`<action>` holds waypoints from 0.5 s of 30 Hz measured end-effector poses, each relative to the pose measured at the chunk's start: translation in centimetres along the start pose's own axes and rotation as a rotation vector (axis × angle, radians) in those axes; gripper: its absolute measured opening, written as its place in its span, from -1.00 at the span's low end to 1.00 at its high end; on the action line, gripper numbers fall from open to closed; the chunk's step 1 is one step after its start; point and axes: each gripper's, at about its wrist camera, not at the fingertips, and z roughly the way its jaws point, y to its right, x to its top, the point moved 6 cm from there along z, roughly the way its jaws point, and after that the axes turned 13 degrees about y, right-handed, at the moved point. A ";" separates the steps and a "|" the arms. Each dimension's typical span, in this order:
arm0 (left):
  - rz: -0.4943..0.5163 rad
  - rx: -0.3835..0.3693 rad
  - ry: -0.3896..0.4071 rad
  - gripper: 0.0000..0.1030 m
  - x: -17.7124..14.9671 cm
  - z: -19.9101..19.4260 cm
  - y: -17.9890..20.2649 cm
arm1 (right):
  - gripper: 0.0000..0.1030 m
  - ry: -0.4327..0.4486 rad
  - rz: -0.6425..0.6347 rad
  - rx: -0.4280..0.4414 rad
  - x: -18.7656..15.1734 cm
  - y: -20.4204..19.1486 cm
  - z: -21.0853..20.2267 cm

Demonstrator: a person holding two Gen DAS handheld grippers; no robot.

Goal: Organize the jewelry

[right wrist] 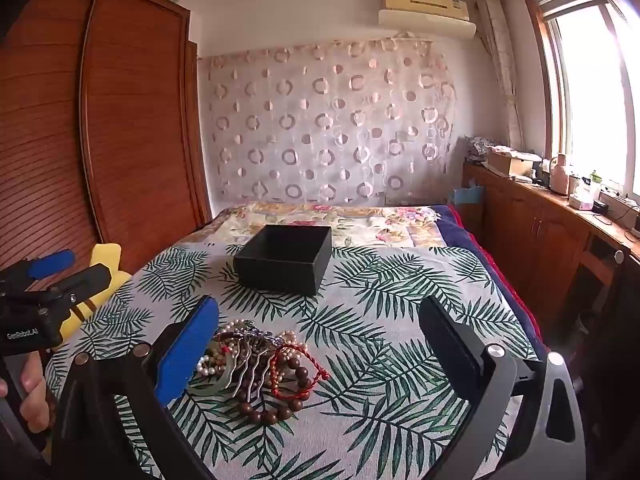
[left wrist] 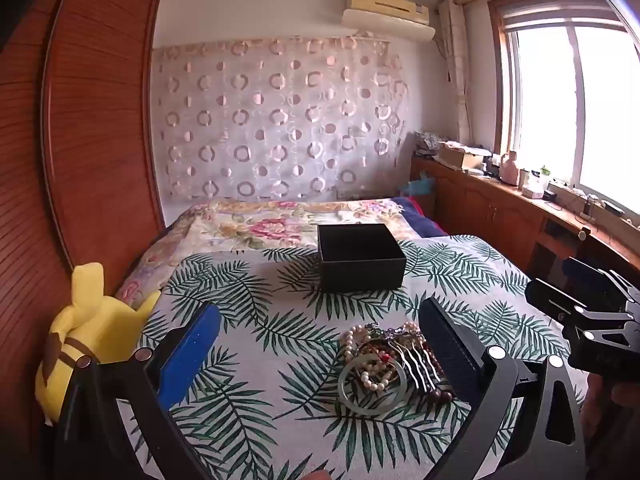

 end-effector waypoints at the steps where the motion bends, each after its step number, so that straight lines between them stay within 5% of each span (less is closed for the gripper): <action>1: -0.002 0.001 -0.004 0.87 0.0 0.0 0.0 | 0.96 0.000 -0.002 -0.001 0.0 0.0 0.0; 15: -0.008 -0.001 -0.009 0.87 -0.1 0.1 0.0 | 0.96 -0.002 0.009 -0.002 0.0 0.1 0.1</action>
